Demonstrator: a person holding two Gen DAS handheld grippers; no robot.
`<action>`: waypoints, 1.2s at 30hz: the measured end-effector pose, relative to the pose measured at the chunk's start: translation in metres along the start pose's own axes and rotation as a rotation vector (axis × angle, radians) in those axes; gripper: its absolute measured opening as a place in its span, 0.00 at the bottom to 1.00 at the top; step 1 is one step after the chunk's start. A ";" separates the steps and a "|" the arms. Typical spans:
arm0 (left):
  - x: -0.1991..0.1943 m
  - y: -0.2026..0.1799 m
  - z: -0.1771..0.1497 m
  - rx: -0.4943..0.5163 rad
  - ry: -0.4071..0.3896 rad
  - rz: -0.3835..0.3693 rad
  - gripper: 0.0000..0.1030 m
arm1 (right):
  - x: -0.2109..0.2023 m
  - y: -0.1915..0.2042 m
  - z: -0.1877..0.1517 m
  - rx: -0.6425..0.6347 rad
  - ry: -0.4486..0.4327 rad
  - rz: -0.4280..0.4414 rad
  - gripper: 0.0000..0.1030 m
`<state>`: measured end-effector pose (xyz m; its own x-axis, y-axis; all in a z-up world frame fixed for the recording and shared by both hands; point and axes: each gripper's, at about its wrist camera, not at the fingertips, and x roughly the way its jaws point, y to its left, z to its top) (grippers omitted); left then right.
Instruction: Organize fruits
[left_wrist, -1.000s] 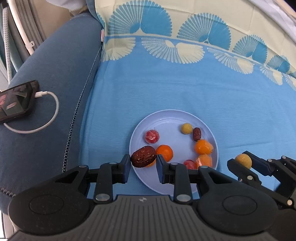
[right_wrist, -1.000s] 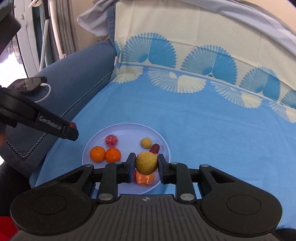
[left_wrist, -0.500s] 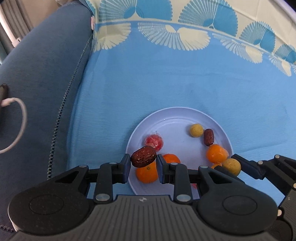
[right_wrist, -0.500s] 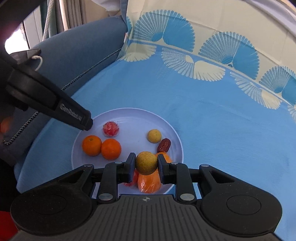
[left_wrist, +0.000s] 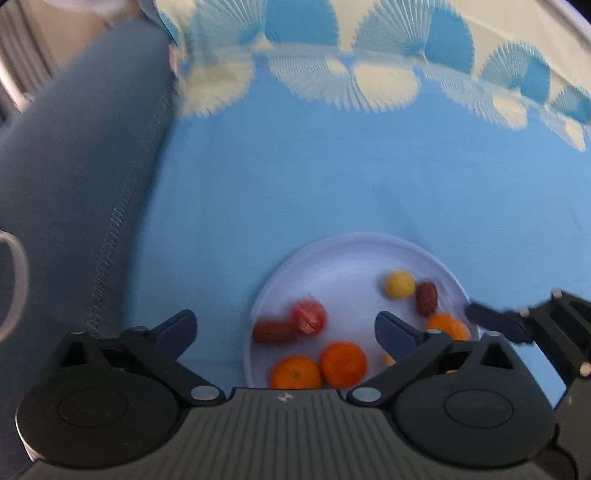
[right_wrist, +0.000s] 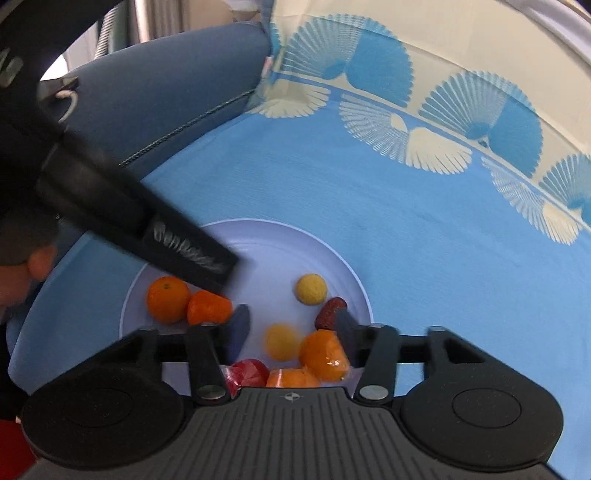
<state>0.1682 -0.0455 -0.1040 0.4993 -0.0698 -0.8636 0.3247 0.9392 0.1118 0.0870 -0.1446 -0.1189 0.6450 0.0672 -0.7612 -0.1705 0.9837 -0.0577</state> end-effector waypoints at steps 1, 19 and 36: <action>-0.005 0.000 -0.001 0.013 -0.008 -0.001 1.00 | -0.004 0.000 -0.001 -0.016 0.011 0.003 0.69; -0.120 0.005 -0.095 -0.073 -0.063 0.068 1.00 | -0.135 0.017 -0.055 0.136 -0.141 -0.180 0.99; -0.145 -0.007 -0.110 -0.048 -0.117 0.074 1.00 | -0.164 0.026 -0.070 0.119 -0.214 -0.195 0.99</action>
<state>0.0054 -0.0048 -0.0333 0.6119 -0.0358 -0.7901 0.2458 0.9581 0.1470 -0.0752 -0.1422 -0.0413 0.8013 -0.1033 -0.5892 0.0520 0.9933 -0.1034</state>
